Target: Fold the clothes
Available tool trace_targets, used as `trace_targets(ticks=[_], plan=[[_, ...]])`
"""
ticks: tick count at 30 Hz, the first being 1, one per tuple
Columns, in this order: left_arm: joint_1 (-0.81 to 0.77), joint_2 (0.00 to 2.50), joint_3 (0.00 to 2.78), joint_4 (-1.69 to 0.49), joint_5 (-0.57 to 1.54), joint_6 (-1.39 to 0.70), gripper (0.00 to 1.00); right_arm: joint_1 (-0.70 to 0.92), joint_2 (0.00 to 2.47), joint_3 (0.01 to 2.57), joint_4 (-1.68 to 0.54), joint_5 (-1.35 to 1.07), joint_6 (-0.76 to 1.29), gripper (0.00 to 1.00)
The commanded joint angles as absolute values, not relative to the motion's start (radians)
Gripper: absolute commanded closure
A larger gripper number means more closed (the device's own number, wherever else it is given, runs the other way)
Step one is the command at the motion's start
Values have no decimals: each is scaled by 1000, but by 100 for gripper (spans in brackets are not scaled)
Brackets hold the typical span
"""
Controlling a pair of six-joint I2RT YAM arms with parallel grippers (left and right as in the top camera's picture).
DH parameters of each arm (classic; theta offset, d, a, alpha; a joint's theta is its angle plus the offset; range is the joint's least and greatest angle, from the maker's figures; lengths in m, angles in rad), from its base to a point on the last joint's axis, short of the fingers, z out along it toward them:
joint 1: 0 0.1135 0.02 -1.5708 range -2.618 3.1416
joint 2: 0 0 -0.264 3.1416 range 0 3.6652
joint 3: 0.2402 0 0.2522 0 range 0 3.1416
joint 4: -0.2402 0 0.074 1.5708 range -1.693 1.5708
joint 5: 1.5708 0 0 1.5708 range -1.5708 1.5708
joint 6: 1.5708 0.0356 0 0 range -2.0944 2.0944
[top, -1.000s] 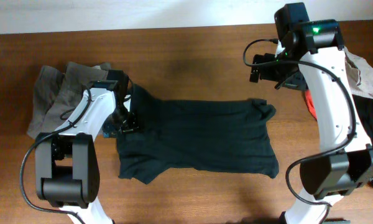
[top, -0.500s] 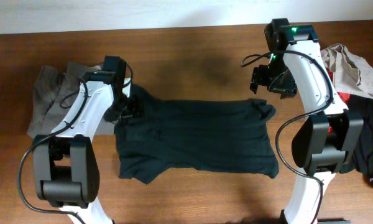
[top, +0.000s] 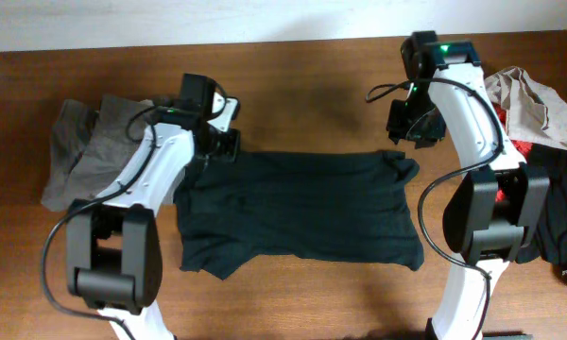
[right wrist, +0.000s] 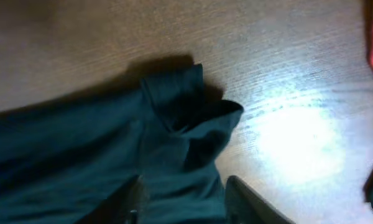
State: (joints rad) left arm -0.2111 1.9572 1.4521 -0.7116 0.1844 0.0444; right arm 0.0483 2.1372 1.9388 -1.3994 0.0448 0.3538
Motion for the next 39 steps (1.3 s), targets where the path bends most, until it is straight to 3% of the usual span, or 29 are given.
trace_targets(ticks=[1,4,9,14,16,22,26,29,32,35,39], plan=[[-208,2049,1461,-710,160,89,81,51,2167,1850,-1347,54,337,50],[-207,2098,1461,-709,157,89,83,51,2167,1794,-1251,-44,242,51],[-207,2133,1461,-710,156,88,86,52,2167,1703,-1116,-131,210,62],[-207,2133,1461,-711,156,88,87,50,2167,1658,-1037,-25,243,66],[-207,2133,1461,-711,156,88,87,49,2167,1647,-1013,44,249,75],[-207,2133,1461,-719,156,88,87,15,2167,1641,-1001,252,348,88],[-207,2133,1461,-719,156,88,88,-34,2167,1641,-997,258,353,93],[-207,2133,1461,-720,156,88,87,-68,2159,1659,-1019,101,308,95],[-207,2133,1462,-719,156,88,87,-74,2133,1678,-1029,-74,220,84],[-207,2133,1462,-719,156,88,88,-56,2094,1683,-1037,-102,216,70],[-207,2133,1461,-718,156,88,87,0,2069,1683,-1041,-80,187,34]])
